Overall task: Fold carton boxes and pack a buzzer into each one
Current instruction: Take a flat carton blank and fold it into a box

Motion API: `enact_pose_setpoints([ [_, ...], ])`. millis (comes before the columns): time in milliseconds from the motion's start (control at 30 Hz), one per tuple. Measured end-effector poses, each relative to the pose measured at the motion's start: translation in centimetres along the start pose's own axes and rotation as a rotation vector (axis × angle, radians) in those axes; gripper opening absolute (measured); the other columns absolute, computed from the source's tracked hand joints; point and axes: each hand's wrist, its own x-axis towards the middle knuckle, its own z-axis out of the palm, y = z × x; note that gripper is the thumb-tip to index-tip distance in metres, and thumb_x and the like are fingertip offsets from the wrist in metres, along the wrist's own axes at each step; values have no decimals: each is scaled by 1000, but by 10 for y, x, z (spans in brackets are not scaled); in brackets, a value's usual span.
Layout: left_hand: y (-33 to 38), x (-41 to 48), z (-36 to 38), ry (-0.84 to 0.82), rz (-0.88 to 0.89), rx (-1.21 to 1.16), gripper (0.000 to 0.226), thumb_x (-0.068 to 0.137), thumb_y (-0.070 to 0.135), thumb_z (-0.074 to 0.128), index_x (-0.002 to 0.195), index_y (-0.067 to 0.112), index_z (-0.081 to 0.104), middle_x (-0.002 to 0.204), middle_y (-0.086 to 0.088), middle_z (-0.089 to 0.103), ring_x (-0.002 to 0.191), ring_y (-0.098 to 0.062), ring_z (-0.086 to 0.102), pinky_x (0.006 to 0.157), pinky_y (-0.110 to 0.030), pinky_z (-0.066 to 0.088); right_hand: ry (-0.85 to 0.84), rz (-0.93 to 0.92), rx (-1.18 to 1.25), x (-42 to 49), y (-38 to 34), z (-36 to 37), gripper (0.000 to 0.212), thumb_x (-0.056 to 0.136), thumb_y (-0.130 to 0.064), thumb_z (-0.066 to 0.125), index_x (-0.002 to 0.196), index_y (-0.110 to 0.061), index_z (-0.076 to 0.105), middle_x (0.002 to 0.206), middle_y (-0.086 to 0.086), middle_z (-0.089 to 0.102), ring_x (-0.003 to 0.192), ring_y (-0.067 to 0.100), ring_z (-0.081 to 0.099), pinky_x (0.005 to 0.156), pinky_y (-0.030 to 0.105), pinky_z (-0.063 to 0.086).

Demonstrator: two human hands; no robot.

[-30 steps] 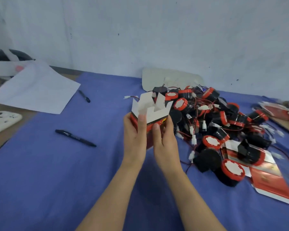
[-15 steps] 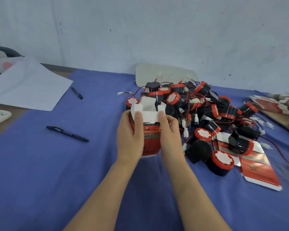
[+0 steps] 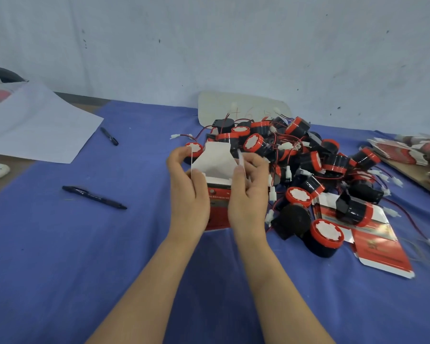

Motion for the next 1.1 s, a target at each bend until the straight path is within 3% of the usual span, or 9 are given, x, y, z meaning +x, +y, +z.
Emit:
enact_pose_setpoints([
  [100,-6,0,0,-21,12,60,21,103,19,36,107,38,41,116,8,56,100,-13,60,82,-31,53,-26,-28,-125,3,7,-4,11,98,-26,51,93,-30,59,98,-4,63,89,10,60,79,28,50],
  [200,-12,-1,1,-54,18,113,17,100,36,36,102,33,52,106,10,60,95,-3,60,75,-12,48,-27,6,-216,3,14,-7,30,98,-33,48,91,-11,66,103,-3,59,89,-3,56,73,4,40],
  [267,-16,-2,2,-49,34,128,25,98,38,36,97,23,57,107,9,57,96,4,56,75,-7,44,2,56,-194,2,14,-5,38,98,-37,43,89,-9,67,102,-10,56,87,-10,54,70,2,39],
  [367,-15,-4,3,-18,17,100,33,95,46,35,87,23,57,107,15,50,94,9,55,70,-5,45,21,70,-166,1,13,-3,37,99,-35,41,80,-13,63,101,-17,53,86,-11,52,69,4,41],
  [500,-15,-2,0,34,-34,91,25,103,30,33,86,40,48,105,2,57,86,-7,60,69,-20,51,-12,-30,-195,-1,10,-3,20,98,-18,49,83,-17,61,97,-18,56,87,-4,56,71,10,45],
  [700,-21,1,-2,76,-82,158,38,104,35,27,85,21,57,83,7,62,76,0,59,66,-11,44,-203,-45,-131,3,4,-7,4,95,-27,55,98,-29,56,92,-8,60,87,3,59,78,17,46],
  [833,-20,4,-7,92,-33,142,30,100,42,28,83,27,48,80,14,60,73,5,59,60,-7,43,-346,183,-143,5,-3,-7,25,94,-32,57,80,-16,69,96,4,63,87,16,63,83,34,52],
  [933,-15,3,-9,27,113,141,30,97,44,28,88,26,49,83,16,60,77,-2,60,64,-10,44,-519,411,20,16,-8,-24,7,92,-16,60,96,-18,65,100,0,68,84,15,66,77,32,55],
  [1100,-2,-3,-9,-95,370,134,39,100,36,27,95,10,55,85,3,58,77,-12,57,64,-18,45,-835,496,-71,25,-14,-55,40,78,-33,66,114,-15,62,106,7,71,96,23,69,88,38,55],
])
